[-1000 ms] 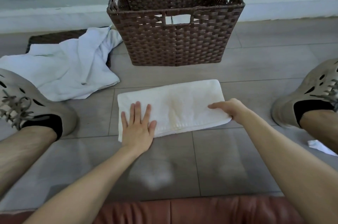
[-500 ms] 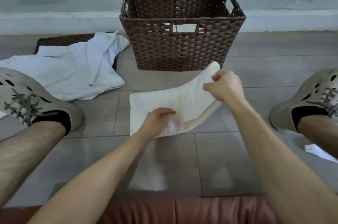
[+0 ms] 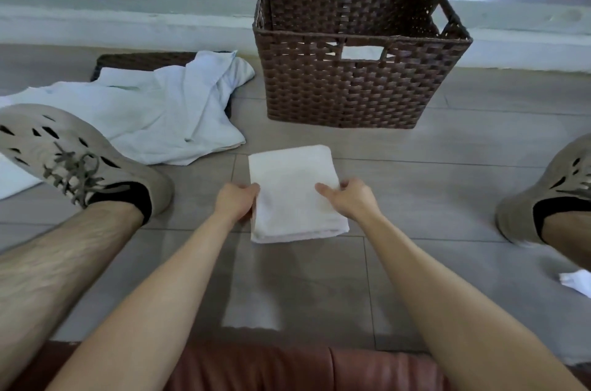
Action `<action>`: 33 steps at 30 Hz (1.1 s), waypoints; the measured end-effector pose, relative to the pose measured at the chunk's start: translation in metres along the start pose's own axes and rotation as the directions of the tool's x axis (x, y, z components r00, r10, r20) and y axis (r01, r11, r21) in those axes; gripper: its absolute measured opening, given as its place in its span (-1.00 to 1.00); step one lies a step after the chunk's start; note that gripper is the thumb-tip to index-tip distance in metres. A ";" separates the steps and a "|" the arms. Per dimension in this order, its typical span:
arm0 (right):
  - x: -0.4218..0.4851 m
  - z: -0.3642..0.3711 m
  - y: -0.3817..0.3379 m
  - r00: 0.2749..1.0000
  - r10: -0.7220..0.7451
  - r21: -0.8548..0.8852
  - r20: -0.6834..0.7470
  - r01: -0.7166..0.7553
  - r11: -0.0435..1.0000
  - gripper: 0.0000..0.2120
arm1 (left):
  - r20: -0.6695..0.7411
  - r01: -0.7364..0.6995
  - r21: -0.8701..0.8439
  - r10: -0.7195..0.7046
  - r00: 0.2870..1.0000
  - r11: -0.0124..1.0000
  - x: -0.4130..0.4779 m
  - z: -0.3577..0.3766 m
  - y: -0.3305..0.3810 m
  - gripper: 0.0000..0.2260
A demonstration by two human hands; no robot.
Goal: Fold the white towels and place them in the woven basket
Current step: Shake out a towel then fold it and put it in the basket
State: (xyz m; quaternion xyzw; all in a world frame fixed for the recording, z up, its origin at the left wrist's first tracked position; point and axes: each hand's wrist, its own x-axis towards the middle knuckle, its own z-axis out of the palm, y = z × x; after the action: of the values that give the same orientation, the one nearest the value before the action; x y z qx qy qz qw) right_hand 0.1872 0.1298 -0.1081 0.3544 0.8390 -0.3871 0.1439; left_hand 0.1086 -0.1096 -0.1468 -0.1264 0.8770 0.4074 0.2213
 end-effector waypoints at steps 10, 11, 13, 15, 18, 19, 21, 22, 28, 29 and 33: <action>0.018 -0.023 -0.028 0.940 -0.127 0.280 0.318 0.035 0.959 -0.32 | 0.289 -0.163 0.035 0.146 0.946 0.986 0.009 -0.051 0.033 0.01; 0.012 -0.033 -0.036 0.930 -0.205 0.222 0.306 0.140 0.965 -0.34 | 0.333 -0.250 0.008 0.233 0.914 0.968 0.005 -0.059 0.046 0.18; -0.001 -0.054 -0.053 0.889 -0.344 0.110 0.303 0.325 0.939 -0.36 | 0.427 -0.406 0.023 0.359 0.830 0.913 -0.006 -0.071 0.077 0.27; -0.015 -0.077 -0.067 0.822 -0.478 0.034 0.308 0.493 0.869 -0.42 | 0.522 -0.500 0.061 0.399 0.754 0.864 -0.018 -0.078 0.105 0.13; -0.034 -0.116 -0.085 0.758 -0.601 -0.055 0.255 0.632 0.773 -0.58 | 0.544 -0.551 0.059 0.436 0.717 0.833 -0.037 -0.084 0.133 -0.45; -0.036 -0.130 -0.087 0.760 -0.605 -0.064 0.237 0.634 0.771 -0.56 | 0.500 -0.545 0.010 0.468 0.729 0.838 -0.043 -0.086 0.138 -0.57; -0.042 -0.162 -0.083 0.794 -0.560 -0.023 0.235 0.581 0.814 -0.46 | 0.392 -0.504 -0.151 0.519 0.759 0.850 -0.057 -0.091 0.149 -0.66; -0.044 -0.176 -0.078 0.814 -0.533 0.041 0.230 0.539 0.841 -0.41 | 0.346 -0.471 -0.235 0.526 0.777 0.850 -0.062 -0.094 0.154 -0.67; -0.082 -0.191 -0.052 0.814 -0.569 0.894 0.119 0.161 0.418 -0.35 | 0.156 -0.344 -0.531 0.489 0.858 0.774 -0.111 -0.109 0.192 -0.68; -0.094 -0.190 -0.057 0.809 -0.578 0.910 0.110 0.151 0.386 -0.25 | 0.118 -0.339 -0.573 0.484 0.867 0.746 -0.120 -0.113 0.199 -0.64; -0.140 -0.205 -0.091 0.799 -0.599 0.828 -0.056 0.372 0.419 -0.35 | -0.028 -0.445 -0.609 0.543 0.839 0.657 -0.155 -0.133 0.229 -0.58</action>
State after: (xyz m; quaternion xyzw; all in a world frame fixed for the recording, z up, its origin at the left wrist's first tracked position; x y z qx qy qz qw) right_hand 0.2286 0.1750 0.1490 0.0674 0.6087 -0.7890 -0.0485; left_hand 0.1136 -0.0605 0.1561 0.0870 0.6852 0.7133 0.1190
